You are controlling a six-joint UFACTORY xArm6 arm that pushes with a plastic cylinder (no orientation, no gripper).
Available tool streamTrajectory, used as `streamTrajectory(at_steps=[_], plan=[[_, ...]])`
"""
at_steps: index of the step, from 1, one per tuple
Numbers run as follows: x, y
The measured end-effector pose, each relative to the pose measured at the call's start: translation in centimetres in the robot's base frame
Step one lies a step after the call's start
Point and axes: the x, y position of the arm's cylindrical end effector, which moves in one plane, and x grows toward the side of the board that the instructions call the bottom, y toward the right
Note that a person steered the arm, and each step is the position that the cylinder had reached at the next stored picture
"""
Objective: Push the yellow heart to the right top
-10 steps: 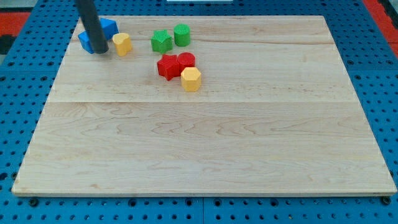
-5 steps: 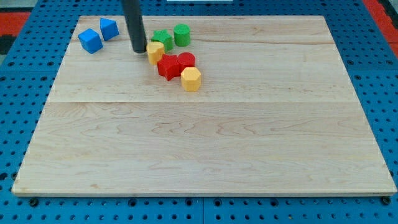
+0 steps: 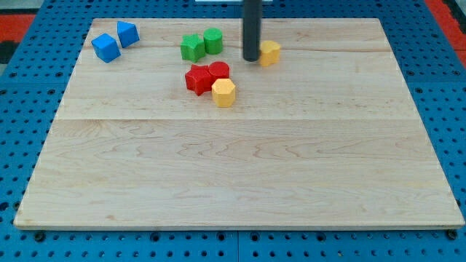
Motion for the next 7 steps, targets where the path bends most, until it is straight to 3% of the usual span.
streamTrajectory(at_steps=[4,5,6,7], plan=[[-1.8,11.1],[0.3,11.2],[9.5,9.7],[14.2,0.9]])
